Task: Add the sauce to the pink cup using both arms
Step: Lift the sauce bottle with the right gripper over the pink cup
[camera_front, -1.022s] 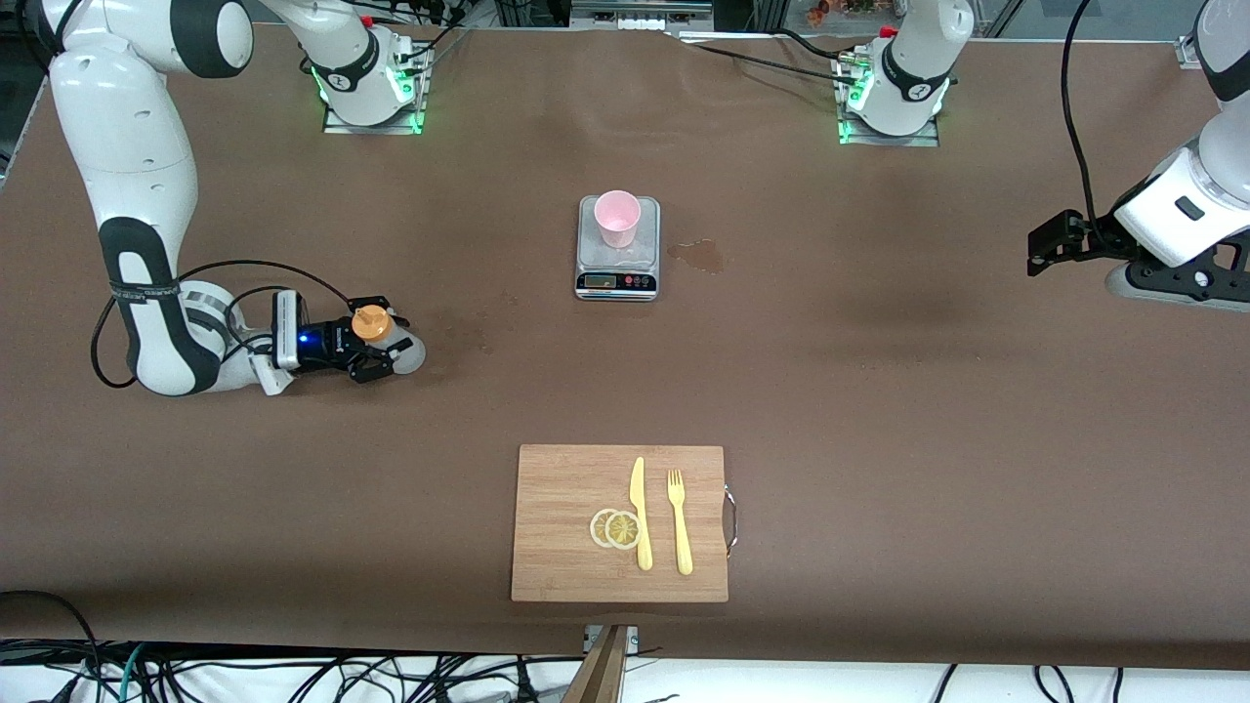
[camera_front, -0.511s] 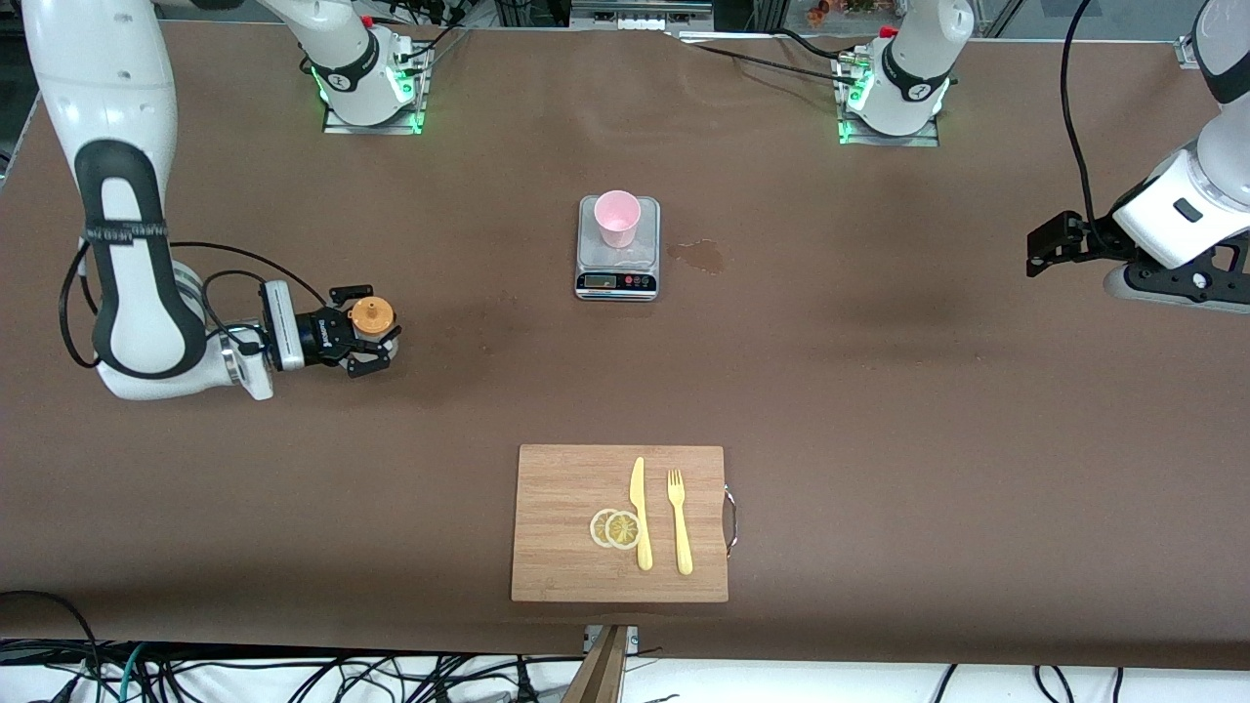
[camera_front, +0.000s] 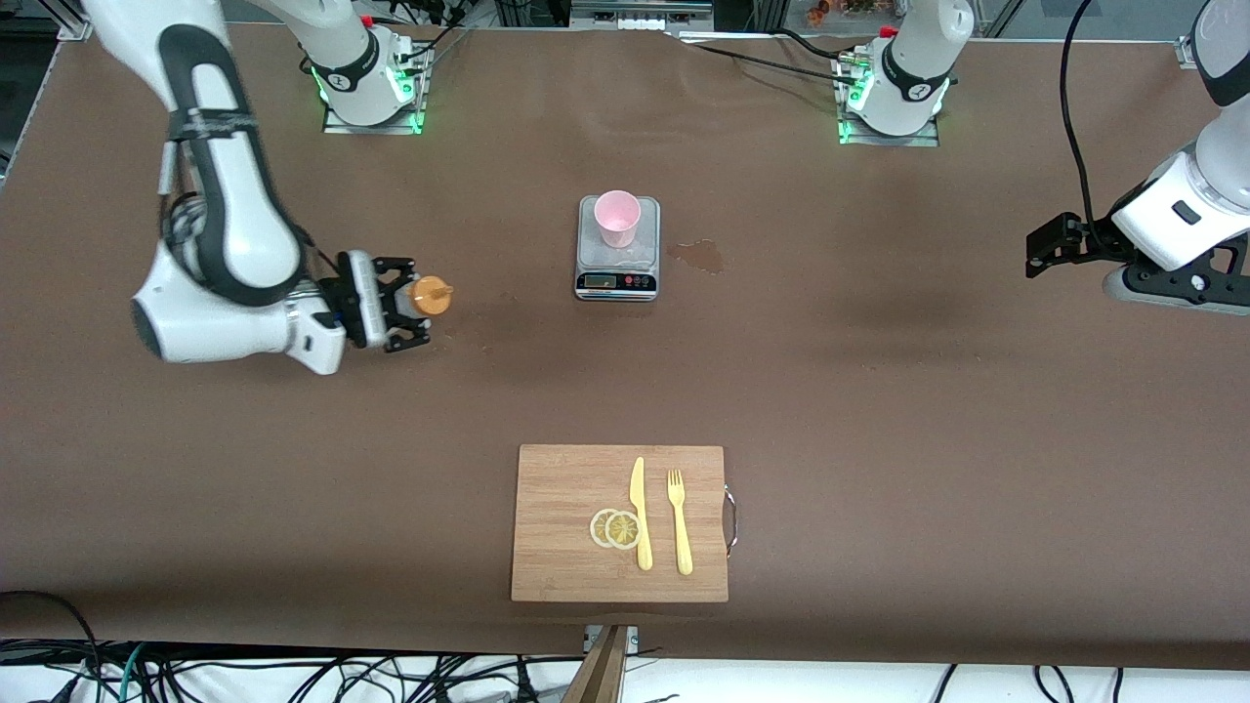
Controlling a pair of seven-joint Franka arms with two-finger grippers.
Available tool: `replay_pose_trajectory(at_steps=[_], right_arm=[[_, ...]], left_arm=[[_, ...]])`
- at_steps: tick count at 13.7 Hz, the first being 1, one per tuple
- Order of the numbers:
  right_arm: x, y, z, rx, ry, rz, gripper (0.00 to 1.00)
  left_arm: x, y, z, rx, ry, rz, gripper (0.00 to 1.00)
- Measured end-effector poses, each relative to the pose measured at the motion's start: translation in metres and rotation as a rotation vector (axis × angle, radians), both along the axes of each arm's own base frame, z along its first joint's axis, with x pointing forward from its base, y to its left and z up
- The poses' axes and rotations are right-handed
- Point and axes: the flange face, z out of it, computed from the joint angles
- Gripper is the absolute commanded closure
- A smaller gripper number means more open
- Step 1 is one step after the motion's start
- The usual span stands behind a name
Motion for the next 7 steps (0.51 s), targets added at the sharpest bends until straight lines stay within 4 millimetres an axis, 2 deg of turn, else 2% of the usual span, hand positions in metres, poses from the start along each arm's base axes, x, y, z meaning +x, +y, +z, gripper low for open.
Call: replay_pose_trajectory(at_steps=[4, 7], right_arm=[[-0.036, 0.076, -0.015, -0.207, 0.010, 0.043, 1.00], [-0.067, 0.135, -0.017, -0.385, 0.005, 0.052, 1.00]], left_arm=[[0.000, 0.001, 0.000, 0.000, 0.000, 0.001, 0.00], [0.000, 0.001, 0.000, 0.000, -0.001, 0.002, 0.00]])
